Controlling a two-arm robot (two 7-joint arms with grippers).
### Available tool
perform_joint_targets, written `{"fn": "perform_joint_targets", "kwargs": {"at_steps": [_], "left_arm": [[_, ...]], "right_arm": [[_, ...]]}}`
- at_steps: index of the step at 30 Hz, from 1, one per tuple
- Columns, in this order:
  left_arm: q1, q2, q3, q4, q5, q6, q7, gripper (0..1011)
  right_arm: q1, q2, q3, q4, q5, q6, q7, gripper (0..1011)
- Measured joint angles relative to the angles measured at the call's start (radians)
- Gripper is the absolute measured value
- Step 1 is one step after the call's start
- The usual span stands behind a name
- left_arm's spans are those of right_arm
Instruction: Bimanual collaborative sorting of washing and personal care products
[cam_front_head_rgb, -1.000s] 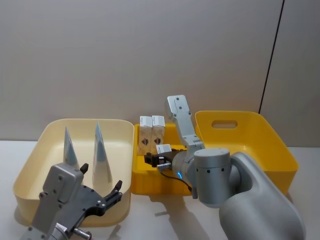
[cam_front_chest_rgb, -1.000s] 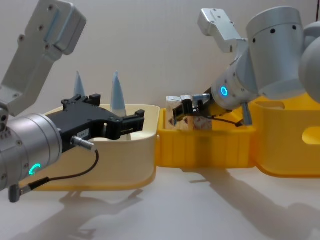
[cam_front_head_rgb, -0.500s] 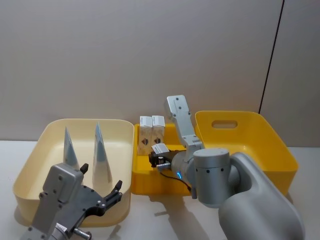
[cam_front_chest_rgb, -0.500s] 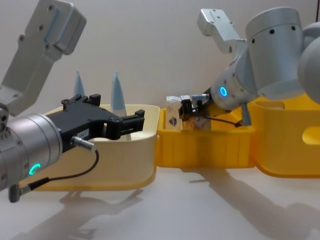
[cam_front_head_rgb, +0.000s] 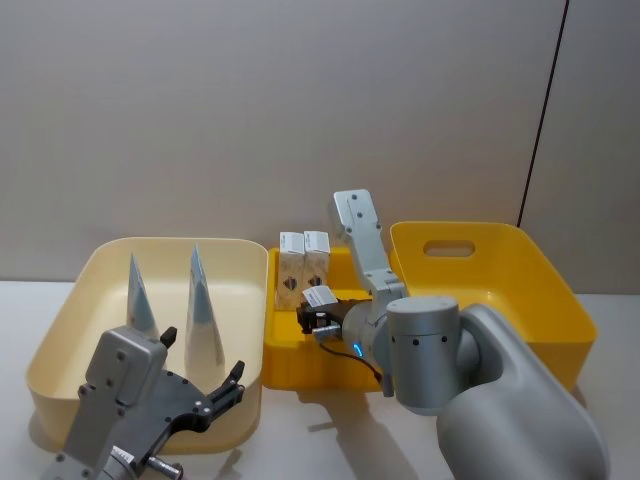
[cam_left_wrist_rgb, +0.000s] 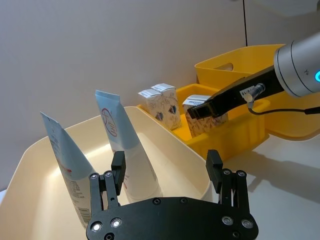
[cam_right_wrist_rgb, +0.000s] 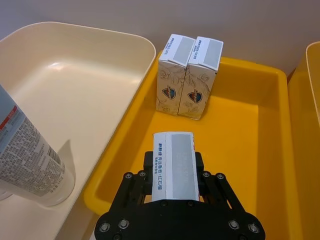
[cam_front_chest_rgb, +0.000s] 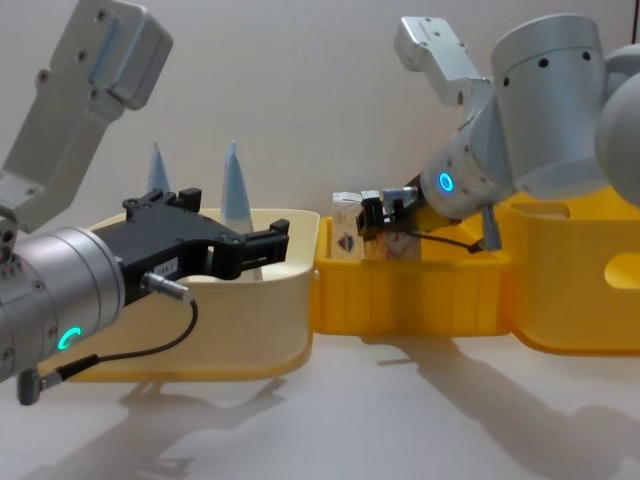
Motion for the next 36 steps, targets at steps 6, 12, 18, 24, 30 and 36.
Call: {"fn": "perform_joint_targets", "kwargs": {"at_steps": [6,12,18,24,30,36], "left_arm": [[0.000,0.000,0.000,0.000,0.000,0.000,0.000,1003],[0.000,0.000,0.000,0.000,0.000,0.000,0.000,1003],[0.000,0.000,0.000,0.000,0.000,0.000,0.000,1003],[0.000,0.000,0.000,0.000,0.000,0.000,0.000,1003],[0.000,0.000,0.000,0.000,0.000,0.000,0.000,1003],[0.000,0.000,0.000,0.000,0.000,0.000,0.000,1003]], "right_arm": [[-0.001,0.003,0.003,-0.018,-0.002,-0.025,0.008,421],[-0.007,0.009,0.010,-0.052,-0.004,-0.067,0.017,421],[-0.011,0.016,0.022,-0.091,-0.004,-0.117,0.027,421],[-0.015,0.025,0.039,-0.129,-0.003,-0.165,0.036,421],[-0.016,0.042,0.070,-0.177,-0.003,-0.226,0.039,421],[-0.015,0.068,0.097,-0.213,-0.018,-0.272,0.027,421]]}}
